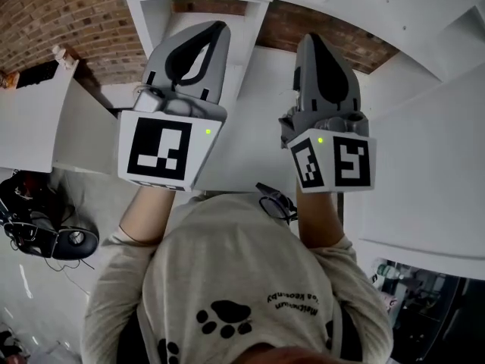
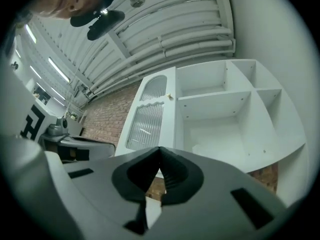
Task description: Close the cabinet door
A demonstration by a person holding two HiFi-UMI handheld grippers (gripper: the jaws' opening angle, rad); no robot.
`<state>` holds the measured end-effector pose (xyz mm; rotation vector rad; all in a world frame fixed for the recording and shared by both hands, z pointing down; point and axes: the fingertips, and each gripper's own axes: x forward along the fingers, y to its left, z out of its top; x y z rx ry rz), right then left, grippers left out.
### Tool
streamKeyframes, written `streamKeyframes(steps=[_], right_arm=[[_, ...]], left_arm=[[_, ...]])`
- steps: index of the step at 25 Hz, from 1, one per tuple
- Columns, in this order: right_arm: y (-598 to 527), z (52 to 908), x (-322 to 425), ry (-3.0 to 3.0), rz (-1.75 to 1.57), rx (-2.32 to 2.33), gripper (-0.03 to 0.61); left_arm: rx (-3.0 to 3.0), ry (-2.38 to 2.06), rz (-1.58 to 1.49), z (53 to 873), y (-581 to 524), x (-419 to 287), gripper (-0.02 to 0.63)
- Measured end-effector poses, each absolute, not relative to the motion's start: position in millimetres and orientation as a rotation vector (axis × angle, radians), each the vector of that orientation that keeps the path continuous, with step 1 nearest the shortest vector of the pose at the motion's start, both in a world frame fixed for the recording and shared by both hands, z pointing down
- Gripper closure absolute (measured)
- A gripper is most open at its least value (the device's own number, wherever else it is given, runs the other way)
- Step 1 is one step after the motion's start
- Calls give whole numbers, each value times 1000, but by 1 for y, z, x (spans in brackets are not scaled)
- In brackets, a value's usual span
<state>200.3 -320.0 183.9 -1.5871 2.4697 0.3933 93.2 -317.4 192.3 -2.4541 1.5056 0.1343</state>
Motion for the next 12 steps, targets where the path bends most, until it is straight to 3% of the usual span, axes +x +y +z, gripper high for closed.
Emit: streamKeyframes(steps=[12], right_arm=[[-295,267,180,2601,306,-1616,569]], left_arm=[[-2539,1590,40,275,-297,93,605]])
